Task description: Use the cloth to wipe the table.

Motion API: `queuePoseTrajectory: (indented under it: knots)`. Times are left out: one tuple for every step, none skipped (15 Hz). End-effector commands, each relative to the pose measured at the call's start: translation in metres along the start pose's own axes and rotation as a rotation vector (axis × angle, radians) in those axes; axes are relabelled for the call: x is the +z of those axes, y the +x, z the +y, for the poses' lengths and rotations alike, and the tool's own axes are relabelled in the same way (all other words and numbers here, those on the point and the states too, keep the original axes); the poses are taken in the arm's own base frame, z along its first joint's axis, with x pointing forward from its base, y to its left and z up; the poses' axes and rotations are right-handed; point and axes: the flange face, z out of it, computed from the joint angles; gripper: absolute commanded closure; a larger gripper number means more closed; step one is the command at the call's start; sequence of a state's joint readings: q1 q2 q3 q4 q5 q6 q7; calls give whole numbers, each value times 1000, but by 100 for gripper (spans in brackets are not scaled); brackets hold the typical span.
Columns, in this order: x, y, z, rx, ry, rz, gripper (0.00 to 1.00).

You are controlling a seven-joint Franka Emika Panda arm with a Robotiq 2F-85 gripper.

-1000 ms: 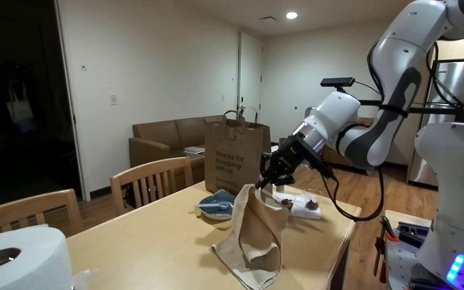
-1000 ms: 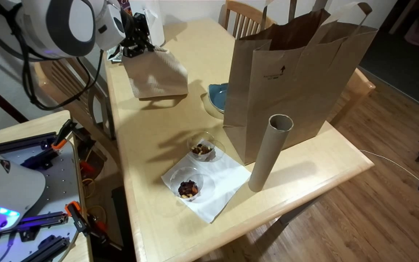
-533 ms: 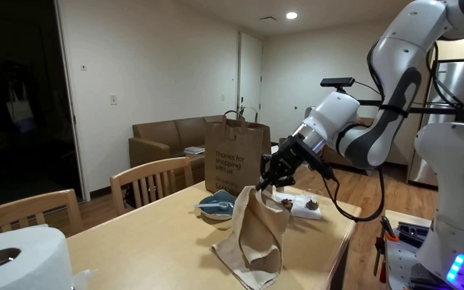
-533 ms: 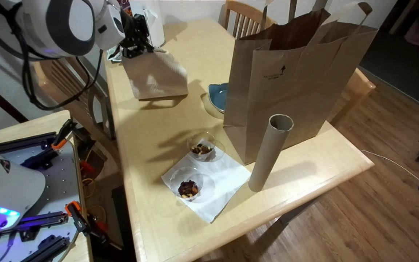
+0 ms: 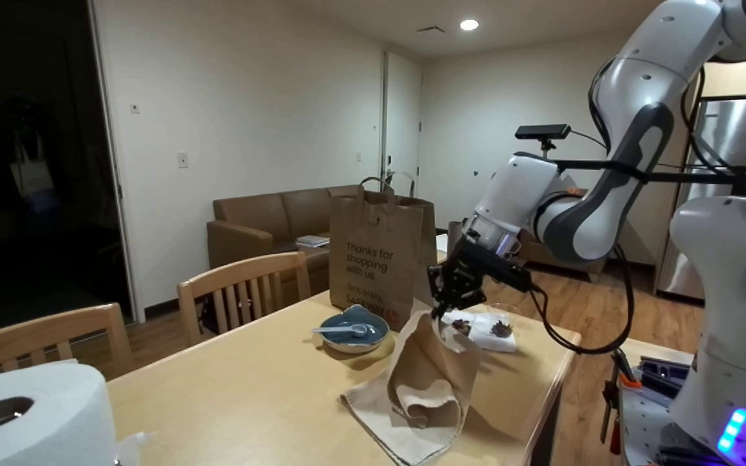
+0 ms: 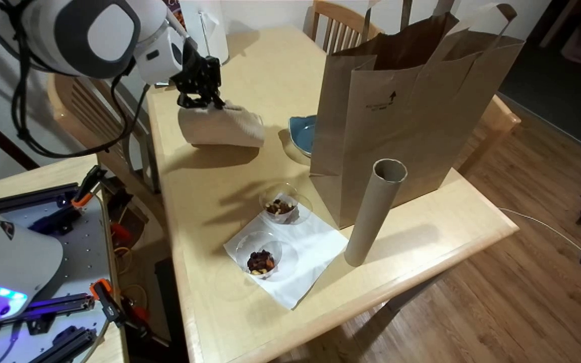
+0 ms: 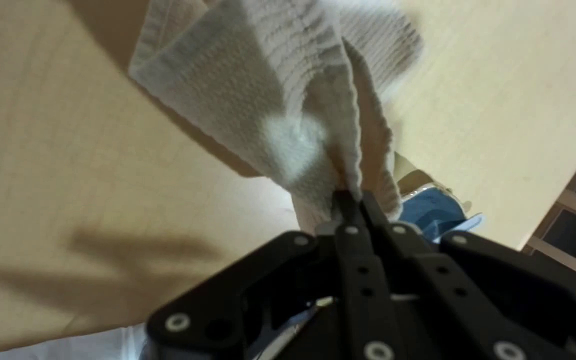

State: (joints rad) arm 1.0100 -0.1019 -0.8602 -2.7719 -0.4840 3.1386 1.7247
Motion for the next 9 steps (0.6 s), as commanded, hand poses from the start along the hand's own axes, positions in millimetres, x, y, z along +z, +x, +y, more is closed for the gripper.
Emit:
queuePoseTrajectory:
  knots:
    - [2,-8,5,-30,-76,-11,99]
    - [4,-9,6,-41,-88,-17,99]
    - [4,-10,6,-48,-97,-24,99]
    - [5,-7,7,-58,-90,-19,99]
    - [7,-10,7,-38,-80,-6,96]
    - [7,-10,7,-40,-80,-7,96]
    - [7,-9,7,-43,-81,-7,96]
    - [7,-8,7,-44,-81,-7,96]
    - [7,-7,8,-44,-81,-6,96]
